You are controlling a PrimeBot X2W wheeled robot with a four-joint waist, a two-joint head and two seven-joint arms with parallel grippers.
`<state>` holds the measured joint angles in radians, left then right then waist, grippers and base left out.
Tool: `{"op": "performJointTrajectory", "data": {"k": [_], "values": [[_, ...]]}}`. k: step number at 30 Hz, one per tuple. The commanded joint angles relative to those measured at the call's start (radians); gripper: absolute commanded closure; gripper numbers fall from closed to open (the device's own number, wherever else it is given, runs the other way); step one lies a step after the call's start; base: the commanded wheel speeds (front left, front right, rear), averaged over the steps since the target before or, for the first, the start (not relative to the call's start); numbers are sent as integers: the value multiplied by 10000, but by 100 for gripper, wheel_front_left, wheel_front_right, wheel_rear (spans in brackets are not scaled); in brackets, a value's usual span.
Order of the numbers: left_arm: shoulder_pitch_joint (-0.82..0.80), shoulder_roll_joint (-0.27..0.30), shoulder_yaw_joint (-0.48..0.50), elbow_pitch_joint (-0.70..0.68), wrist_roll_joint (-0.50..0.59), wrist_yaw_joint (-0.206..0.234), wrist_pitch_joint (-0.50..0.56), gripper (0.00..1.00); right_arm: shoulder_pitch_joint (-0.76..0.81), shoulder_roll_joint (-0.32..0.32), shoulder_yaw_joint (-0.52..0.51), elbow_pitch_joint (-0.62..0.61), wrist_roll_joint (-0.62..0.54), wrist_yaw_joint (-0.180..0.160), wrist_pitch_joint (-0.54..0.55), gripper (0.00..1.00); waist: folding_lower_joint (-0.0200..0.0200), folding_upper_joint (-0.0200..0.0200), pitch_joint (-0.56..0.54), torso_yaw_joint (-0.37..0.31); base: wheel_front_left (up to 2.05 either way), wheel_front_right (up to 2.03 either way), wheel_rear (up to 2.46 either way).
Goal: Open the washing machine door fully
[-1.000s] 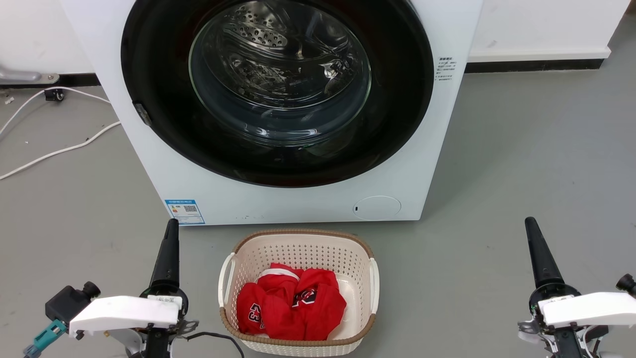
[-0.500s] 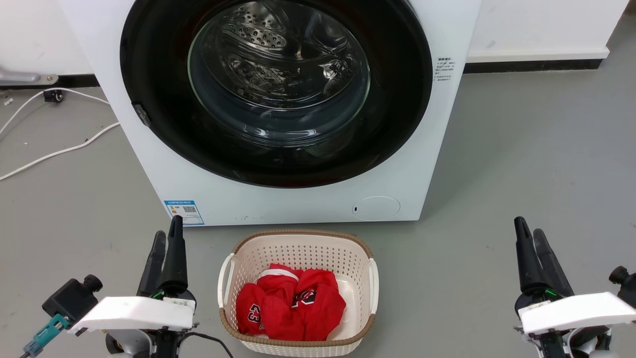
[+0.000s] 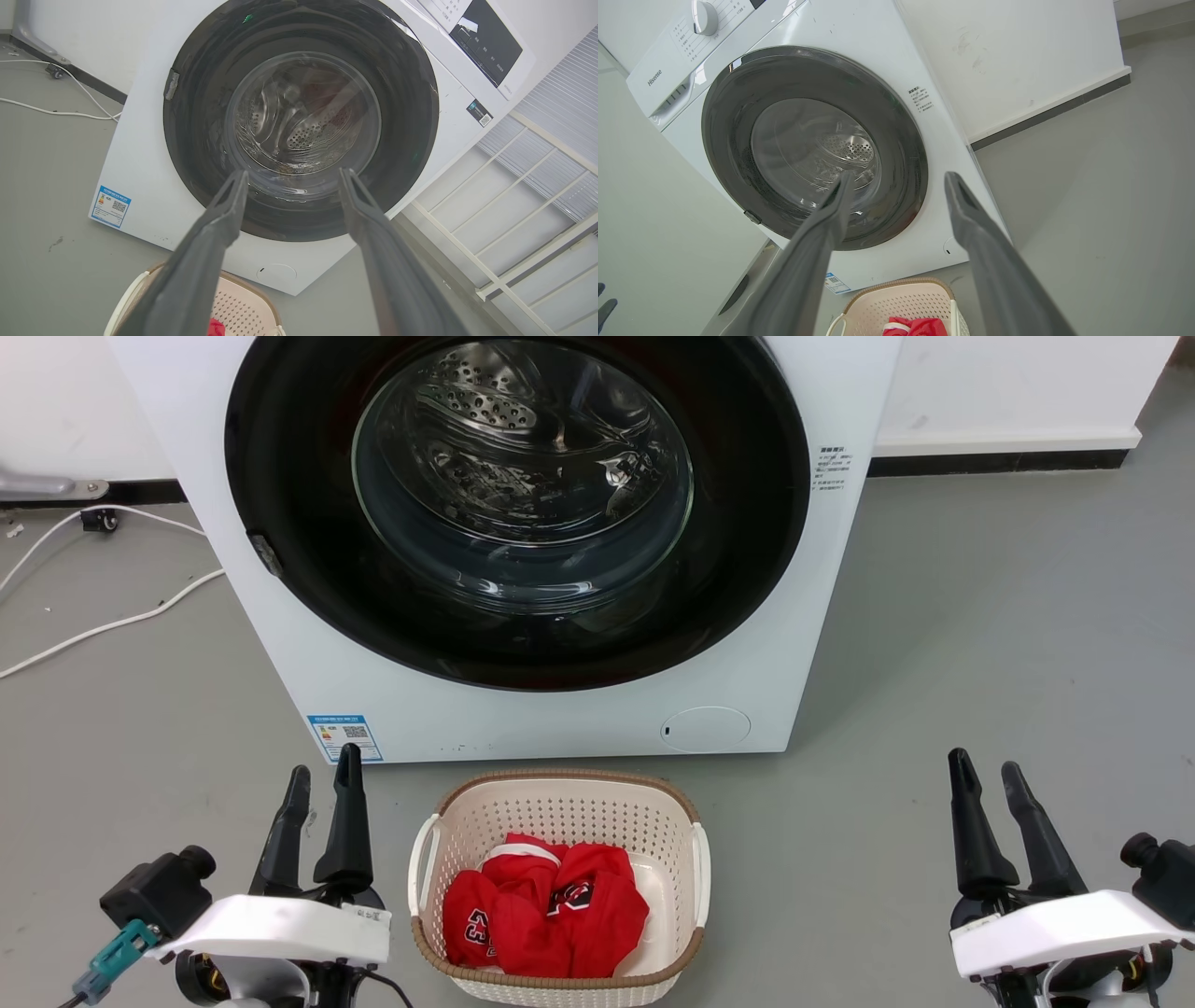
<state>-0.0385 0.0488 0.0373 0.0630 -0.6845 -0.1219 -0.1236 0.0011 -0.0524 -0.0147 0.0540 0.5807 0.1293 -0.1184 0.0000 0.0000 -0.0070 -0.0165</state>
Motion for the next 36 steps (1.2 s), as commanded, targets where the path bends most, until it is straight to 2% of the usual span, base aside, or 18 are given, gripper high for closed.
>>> {"op": "performJointTrajectory", "data": {"k": [1, 22, 36], "values": [[43, 29, -20, -152, 343, 37, -96, 0, -45, -1, 26, -148, -334, 18, -49, 0, 0, 0, -4, 0, 0, 0, 0], [260, 28, -193, -122, 2894, 173, -622, 0, 155, 11, 166, -325, -2809, 20, -43, 0, 0, 0, -117, -34, 0, 0, 0], [337, 26, -238, -116, 4237, 290, -906, 0, 236, 20, 184, -483, -3989, 21, 80, 0, 0, 0, -111, -48, 0, 0, 0]]}}
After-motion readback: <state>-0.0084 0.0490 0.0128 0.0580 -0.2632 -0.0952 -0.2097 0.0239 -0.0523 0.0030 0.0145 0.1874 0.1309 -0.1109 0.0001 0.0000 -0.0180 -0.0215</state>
